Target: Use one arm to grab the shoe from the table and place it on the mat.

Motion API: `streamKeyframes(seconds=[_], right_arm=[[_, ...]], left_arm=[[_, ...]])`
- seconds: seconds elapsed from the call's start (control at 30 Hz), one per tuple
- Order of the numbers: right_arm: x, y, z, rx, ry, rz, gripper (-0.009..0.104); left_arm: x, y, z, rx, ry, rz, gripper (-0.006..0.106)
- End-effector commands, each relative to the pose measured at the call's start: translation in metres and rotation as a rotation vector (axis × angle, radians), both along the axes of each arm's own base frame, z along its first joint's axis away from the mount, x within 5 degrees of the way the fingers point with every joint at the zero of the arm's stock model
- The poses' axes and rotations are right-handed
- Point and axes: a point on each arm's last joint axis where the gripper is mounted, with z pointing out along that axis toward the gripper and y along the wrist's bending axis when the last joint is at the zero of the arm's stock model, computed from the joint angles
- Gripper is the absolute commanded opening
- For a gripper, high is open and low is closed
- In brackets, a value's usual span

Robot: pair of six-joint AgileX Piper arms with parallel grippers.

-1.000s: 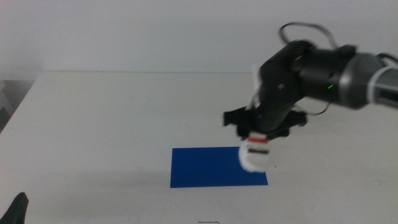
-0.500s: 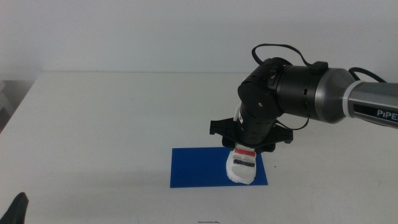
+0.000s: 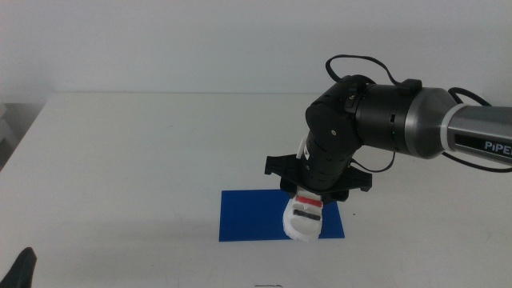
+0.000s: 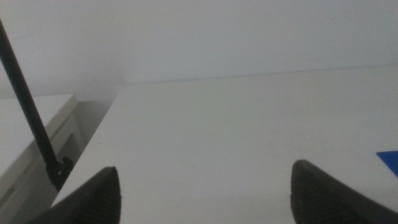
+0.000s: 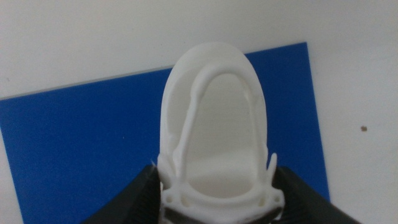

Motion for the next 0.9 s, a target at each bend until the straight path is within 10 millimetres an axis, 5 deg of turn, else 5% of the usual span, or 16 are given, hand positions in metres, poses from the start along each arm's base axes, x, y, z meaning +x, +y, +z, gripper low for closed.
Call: streamKeyframes(seconds=[0.0,0.43,0.87], right_arm=[[0.000,0.000,0.028,0.052,-0.069,-0.001,-0.001],[0.006,0.029,0.039,-0.004,-0.039,-0.055,-0.001],[0.012,0.038,0.043,0.111,-0.104,-0.105,-0.001]], left_arm=[[-0.001,0.000,0.010,-0.022,-0.106,-0.001,0.094],[-0.001,0.000,0.010,-0.022,-0.106,-0.001,0.094],[-0.001,0.000,0.010,-0.022,-0.106,-0.001,0.094]])
